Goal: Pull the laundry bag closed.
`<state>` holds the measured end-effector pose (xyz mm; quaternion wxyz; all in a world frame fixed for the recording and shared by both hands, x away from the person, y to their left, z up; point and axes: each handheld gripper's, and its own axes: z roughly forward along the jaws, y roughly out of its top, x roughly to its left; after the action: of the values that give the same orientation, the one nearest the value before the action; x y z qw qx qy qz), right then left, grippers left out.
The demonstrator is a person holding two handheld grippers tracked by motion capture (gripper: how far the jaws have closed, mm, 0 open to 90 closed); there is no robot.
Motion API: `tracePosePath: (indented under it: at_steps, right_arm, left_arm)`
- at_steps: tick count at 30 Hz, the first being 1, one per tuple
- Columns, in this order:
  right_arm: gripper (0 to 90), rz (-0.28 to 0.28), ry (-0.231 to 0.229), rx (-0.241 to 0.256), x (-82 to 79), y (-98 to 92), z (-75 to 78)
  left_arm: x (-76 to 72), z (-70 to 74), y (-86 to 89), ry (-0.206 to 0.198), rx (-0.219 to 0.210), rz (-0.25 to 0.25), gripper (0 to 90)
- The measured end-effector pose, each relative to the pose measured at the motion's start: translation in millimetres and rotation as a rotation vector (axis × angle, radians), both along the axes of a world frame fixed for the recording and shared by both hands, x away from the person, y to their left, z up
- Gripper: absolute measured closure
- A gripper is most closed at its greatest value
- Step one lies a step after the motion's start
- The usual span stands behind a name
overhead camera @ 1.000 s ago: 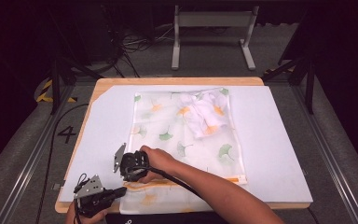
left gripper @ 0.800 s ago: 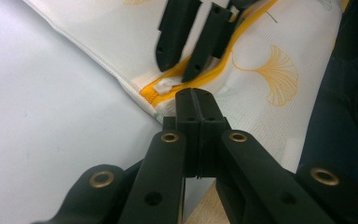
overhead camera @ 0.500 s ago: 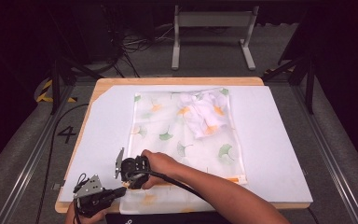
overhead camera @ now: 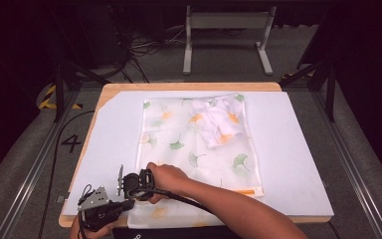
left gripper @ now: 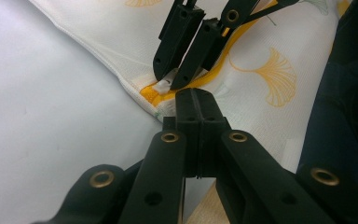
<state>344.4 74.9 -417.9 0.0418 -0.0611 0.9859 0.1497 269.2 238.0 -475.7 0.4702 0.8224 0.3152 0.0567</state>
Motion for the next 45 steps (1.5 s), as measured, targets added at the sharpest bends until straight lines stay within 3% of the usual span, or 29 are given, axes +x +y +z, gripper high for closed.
tracePosePath:
  at_steps: [5, 11, 13, 16, 22, 28, 40, 45]
  right_arm:
    - [84.8, 0.018, -0.044, 0.017, -6.0, -3.6, -0.6]
    - [84.8, 0.017, -0.05, 0.053, -7.7, -5.8, 3.6]
    - [84.9, 0.021, -0.061, 0.057, -9.1, -6.5, 3.0]
    - [84.9, 0.028, -0.07, 0.057, -10.8, -7.3, 2.1]
    - [84.9, 0.026, -0.071, 0.061, -13.8, -9.5, -3.2]
    - [85.0, 0.017, -0.071, 0.068, -14.3, -12.9, -4.4]
    - [85.1, 0.013, -0.065, 0.044, -12.7, -17.7, -3.0]
    - [85.2, -0.002, -0.051, 0.049, -10.6, -28.9, -1.4]
  left_arm:
    - [2.0, 0.8, 0.8, -0.001, -0.01, 0.033, 90.0]
    - [9.7, 3.3, 4.4, -0.035, -0.031, 0.147, 90.0]
    - [12.3, 3.9, 3.3, -0.026, -0.055, 0.137, 87.3]
    - [15.2, 6.5, -3.6, -0.039, -0.033, 0.12, 87.9]
    - [20.1, 3.6, -12.4, -0.01, 0.016, 0.114, 90.0]
    - [21.3, 4.4, -15.9, -0.034, 0.058, 0.105, 90.0]
    - [23.5, 2.8, -13.6, -0.027, 0.04, 0.093, 90.0]
    - [23.7, 2.3, -12.8, -0.029, 0.039, 0.089, 90.0]
